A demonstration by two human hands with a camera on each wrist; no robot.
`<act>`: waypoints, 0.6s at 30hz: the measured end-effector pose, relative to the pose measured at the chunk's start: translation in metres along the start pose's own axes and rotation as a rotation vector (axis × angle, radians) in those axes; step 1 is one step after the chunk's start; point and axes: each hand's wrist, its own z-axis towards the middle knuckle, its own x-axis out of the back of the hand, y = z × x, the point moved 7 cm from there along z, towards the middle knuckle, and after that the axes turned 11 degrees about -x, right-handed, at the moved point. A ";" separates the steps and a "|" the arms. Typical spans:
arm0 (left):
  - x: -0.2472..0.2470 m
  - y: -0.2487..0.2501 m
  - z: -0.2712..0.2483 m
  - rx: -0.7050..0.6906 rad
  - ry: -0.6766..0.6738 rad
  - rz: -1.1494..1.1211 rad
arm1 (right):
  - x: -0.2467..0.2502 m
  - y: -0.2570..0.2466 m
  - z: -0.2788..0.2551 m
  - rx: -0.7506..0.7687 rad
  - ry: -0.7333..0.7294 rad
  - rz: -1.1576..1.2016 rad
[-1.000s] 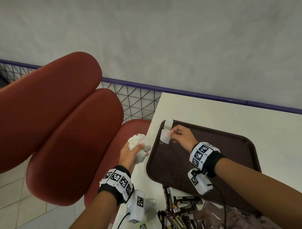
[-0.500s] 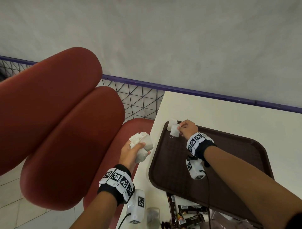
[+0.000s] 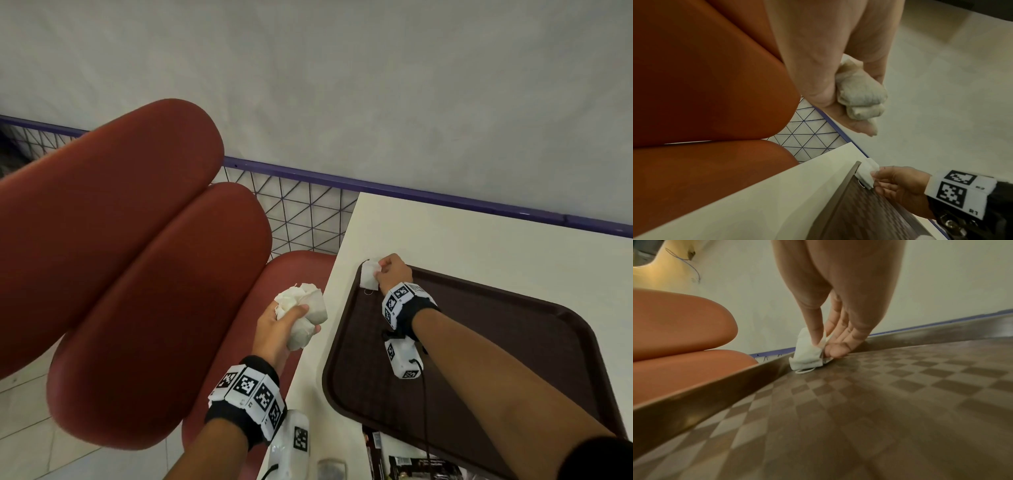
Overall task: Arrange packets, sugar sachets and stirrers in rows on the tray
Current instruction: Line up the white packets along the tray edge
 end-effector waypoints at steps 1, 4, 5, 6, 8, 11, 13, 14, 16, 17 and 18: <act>-0.001 0.002 0.000 -0.005 -0.001 -0.005 | 0.000 0.000 -0.001 0.004 0.015 -0.001; -0.002 0.005 0.001 -0.016 0.009 -0.024 | -0.003 -0.001 -0.003 0.013 0.024 -0.021; -0.002 0.006 0.001 -0.014 0.012 -0.023 | -0.003 -0.001 -0.003 0.019 0.028 -0.027; -0.002 0.006 0.001 -0.011 0.016 -0.020 | -0.003 -0.001 -0.003 0.023 0.032 -0.038; -0.002 0.006 0.000 -0.012 0.019 -0.009 | -0.002 -0.002 -0.006 0.026 0.029 -0.070; -0.004 0.007 -0.002 -0.018 0.014 0.000 | 0.000 -0.003 -0.008 0.018 0.017 -0.108; -0.005 0.008 -0.003 -0.025 0.015 0.011 | 0.003 -0.005 -0.009 0.029 0.025 -0.110; -0.005 0.009 -0.003 -0.025 0.014 0.017 | 0.004 -0.006 -0.009 0.039 0.031 -0.107; -0.007 0.010 -0.004 -0.024 0.004 0.020 | 0.007 -0.007 -0.012 0.066 0.035 -0.111; -0.008 0.011 -0.005 -0.025 -0.004 0.022 | 0.009 -0.009 -0.015 0.085 0.032 -0.111; -0.009 0.012 -0.006 -0.025 -0.011 0.022 | 0.011 -0.010 -0.018 0.111 0.024 -0.102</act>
